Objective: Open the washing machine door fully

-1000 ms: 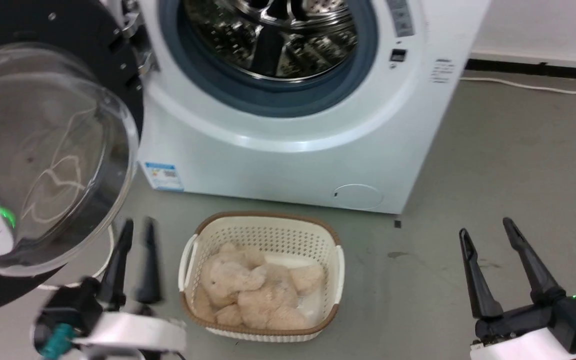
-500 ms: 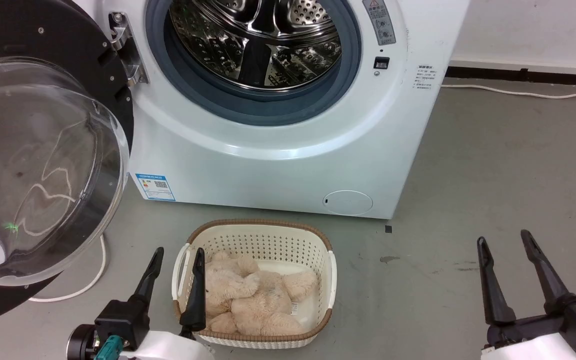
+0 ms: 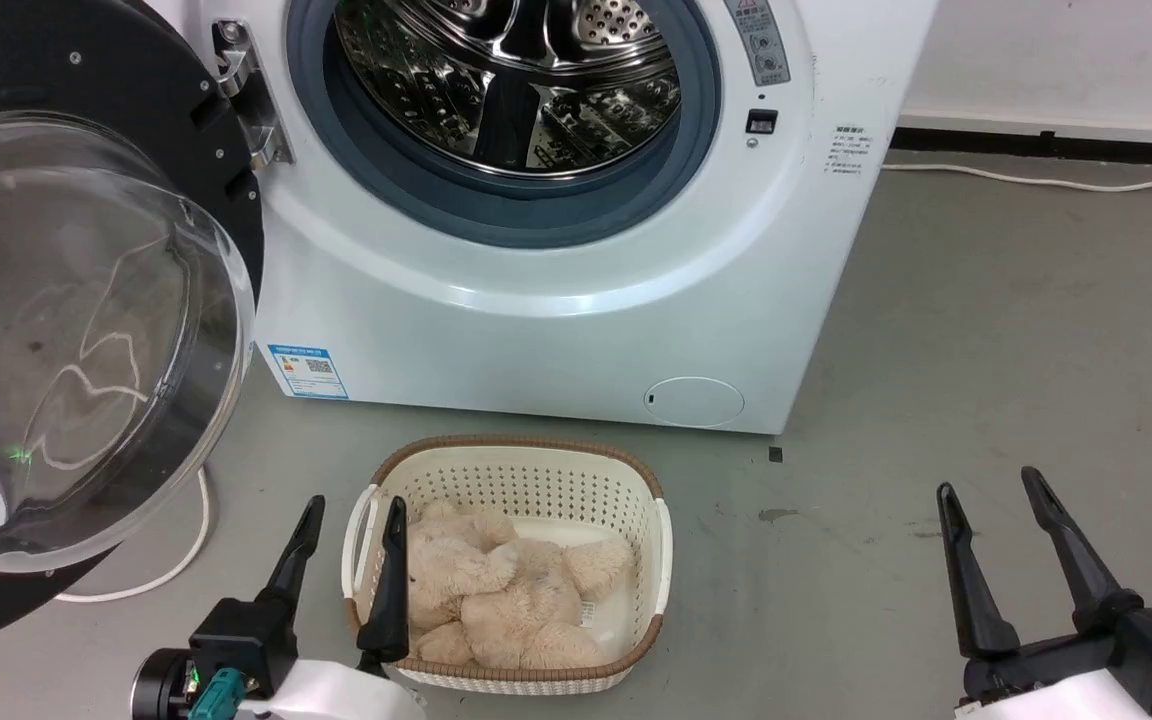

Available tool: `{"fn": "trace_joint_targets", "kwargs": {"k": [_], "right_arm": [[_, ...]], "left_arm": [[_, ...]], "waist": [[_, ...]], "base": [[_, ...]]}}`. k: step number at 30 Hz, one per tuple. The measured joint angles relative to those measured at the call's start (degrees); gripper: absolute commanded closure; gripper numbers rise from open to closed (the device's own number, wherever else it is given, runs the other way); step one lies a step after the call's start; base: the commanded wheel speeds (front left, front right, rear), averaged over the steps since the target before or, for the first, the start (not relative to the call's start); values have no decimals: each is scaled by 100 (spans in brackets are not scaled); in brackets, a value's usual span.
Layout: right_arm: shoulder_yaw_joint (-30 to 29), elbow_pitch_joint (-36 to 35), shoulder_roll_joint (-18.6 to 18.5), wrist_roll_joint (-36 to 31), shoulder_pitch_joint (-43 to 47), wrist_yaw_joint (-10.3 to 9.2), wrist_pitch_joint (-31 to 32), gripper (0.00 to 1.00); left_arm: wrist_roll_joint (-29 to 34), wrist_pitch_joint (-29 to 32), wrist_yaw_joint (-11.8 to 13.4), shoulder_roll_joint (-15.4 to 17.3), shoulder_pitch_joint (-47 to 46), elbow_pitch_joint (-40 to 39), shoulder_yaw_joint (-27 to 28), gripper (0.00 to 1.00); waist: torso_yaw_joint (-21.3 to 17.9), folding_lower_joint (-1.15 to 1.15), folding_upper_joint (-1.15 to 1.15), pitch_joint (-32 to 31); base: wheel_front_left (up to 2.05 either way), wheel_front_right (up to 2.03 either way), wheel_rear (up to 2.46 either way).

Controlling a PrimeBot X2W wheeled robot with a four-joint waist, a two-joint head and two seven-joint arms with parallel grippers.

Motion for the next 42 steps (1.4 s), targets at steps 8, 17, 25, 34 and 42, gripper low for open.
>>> {"fn": "trace_joint_targets", "kwargs": {"k": [8,17,25,34,42], "right_arm": [[4,32,-1,14,-2,0,3,100],[13,37,-1,13,-3,0,86,100],[42,73,-1,10,-7,0,211,100],[58,101,-1,-31,-23,0,313,100],[79,124,-1,-32,-46,0,421,100]], "left_arm": [[1,8,2,-3,-10,-2,3,100],[70,60,-21,-44,-10,-3,57,100],[225,194,-100,-115,-10,-5,204,100],[372,287,-151,-200,-10,-10,294,100],[486,363,-203,-243,-10,-12,392,100]], "waist": [[4,0,0,1],[-4,0,0,-24],[-14,0,0,-62],[-22,0,0,-90],[-29,0,0,-115]], "base": [[0,0,0],[0,0,0],[0,0,0],[0,0,0],[0,0,0]]}}
